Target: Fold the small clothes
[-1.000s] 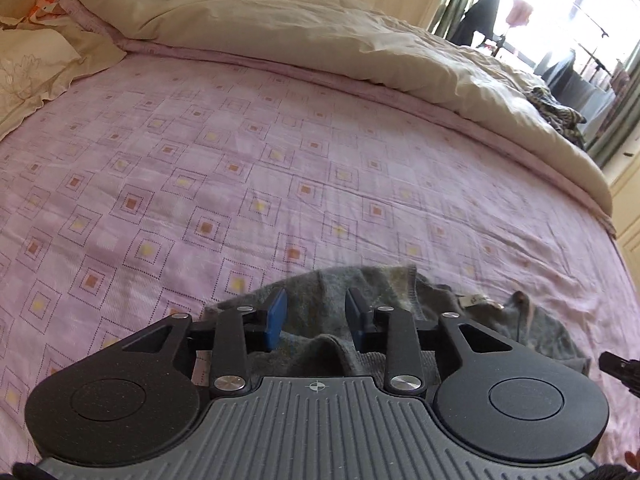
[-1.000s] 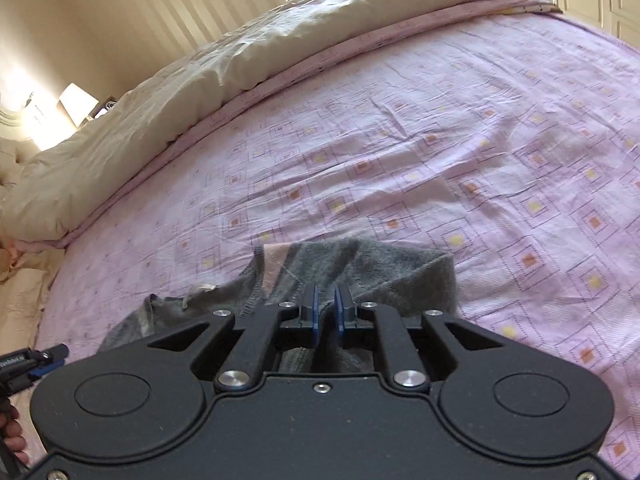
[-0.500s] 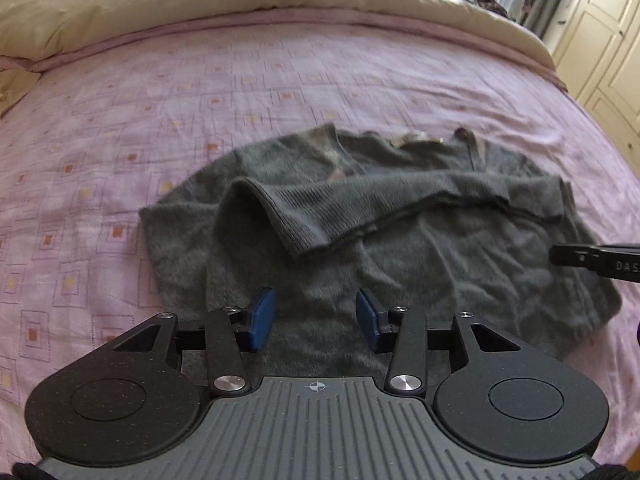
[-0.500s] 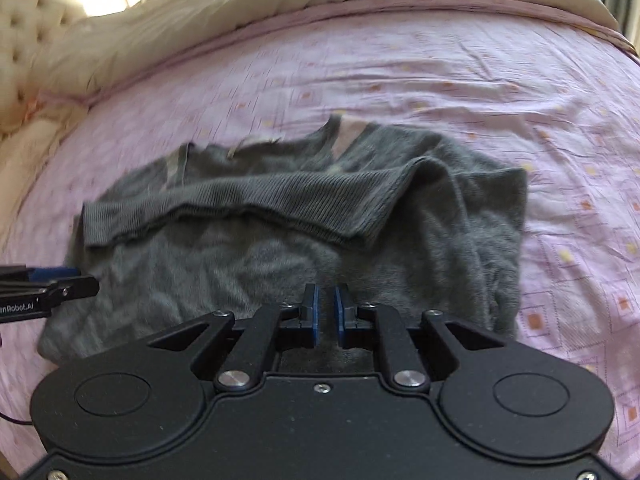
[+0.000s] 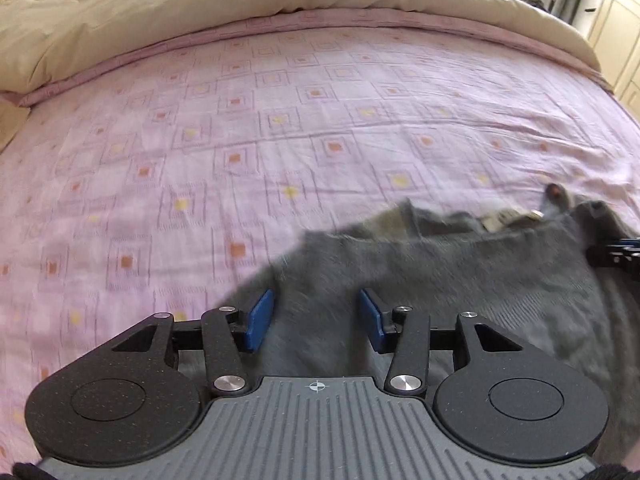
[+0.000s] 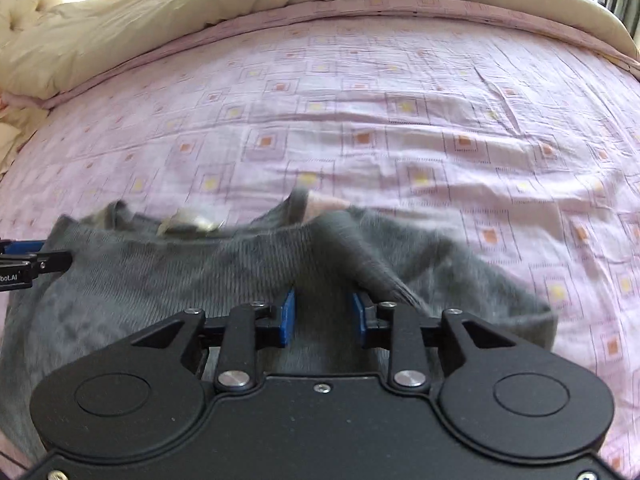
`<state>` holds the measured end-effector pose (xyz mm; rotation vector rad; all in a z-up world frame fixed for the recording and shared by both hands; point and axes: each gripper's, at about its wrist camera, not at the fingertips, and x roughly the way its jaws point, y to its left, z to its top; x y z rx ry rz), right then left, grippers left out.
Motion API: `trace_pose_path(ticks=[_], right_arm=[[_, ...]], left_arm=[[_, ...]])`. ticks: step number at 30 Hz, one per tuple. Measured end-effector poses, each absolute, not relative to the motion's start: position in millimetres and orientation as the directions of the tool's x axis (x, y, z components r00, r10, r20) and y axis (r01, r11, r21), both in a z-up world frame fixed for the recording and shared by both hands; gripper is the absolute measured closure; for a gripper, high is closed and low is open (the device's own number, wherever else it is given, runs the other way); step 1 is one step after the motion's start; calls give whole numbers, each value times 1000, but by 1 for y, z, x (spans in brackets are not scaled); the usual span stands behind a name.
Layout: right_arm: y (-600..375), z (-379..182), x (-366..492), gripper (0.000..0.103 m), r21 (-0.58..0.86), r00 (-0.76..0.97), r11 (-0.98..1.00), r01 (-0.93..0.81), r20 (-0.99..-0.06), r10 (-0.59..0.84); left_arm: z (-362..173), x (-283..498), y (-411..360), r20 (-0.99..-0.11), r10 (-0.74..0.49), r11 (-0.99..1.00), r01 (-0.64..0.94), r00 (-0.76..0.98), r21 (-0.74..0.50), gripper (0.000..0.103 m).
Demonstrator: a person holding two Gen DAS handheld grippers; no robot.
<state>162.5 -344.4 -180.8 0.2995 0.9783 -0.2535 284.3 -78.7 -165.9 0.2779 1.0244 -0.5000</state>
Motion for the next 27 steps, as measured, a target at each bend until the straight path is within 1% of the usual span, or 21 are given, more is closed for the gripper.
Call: trace_pose_path(ticks=[2,4,5,6,7,8,9,11,14,21,22,24,25,26,27], right_arm=[[-349,-182,168,57,144,532,922,359,-843,-75],[-351,-180,170,53,151,533,915,373,-843,-79],[-352,-178,169,47,156,539,911,382,-838,-83],[-351,-175,166,43,153,548,907,393,-831,-97],[-349,-171,163,35,149,559,904,401,-821,-113],[-346,-167,160,30,147,573,904,402,-810,-123],[-341,-162,155,29,145,587,907,396,-799,-129],[-328,-154,147,22,133,602,919,372,-788,-130],[-302,-146,134,12,97,615,942,321,-778,-129],[-248,-161,118,8,3,556,976,218,-822,-122],[-243,-165,118,6,-17,549,980,198,-827,-125],[-238,-178,120,5,-69,494,980,187,-856,-154],[-239,-185,120,5,-88,477,978,187,-863,-168],[-242,-189,118,2,-80,476,975,205,-863,-171],[-248,-191,116,2,-58,486,971,233,-858,-168]], left_arm=[[-165,294,-80,-871,-257,863,505,419,-12,57],[-161,298,-79,-867,-248,875,484,432,-9,57],[-157,296,-78,-864,-248,880,475,438,-12,57],[-154,294,-76,-863,-247,885,465,440,-17,55],[-151,292,-75,-862,-249,890,456,442,-23,52],[-147,286,-72,-860,-255,892,451,442,-33,46],[-143,281,-70,-857,-264,893,448,443,-43,41],[-137,264,-66,-851,-287,891,449,440,-68,35],[-132,237,-66,-855,-307,882,463,418,-90,33],[-145,185,-73,-884,-260,850,527,390,-17,32],[-149,180,-73,-888,-248,843,538,388,-1,32],[-158,175,-71,-897,-208,833,552,390,47,32],[-162,173,-69,-899,-189,831,551,395,68,32],[-166,173,-66,-899,-185,833,549,397,72,28],[-167,174,-63,-897,-195,835,547,397,60,26]])
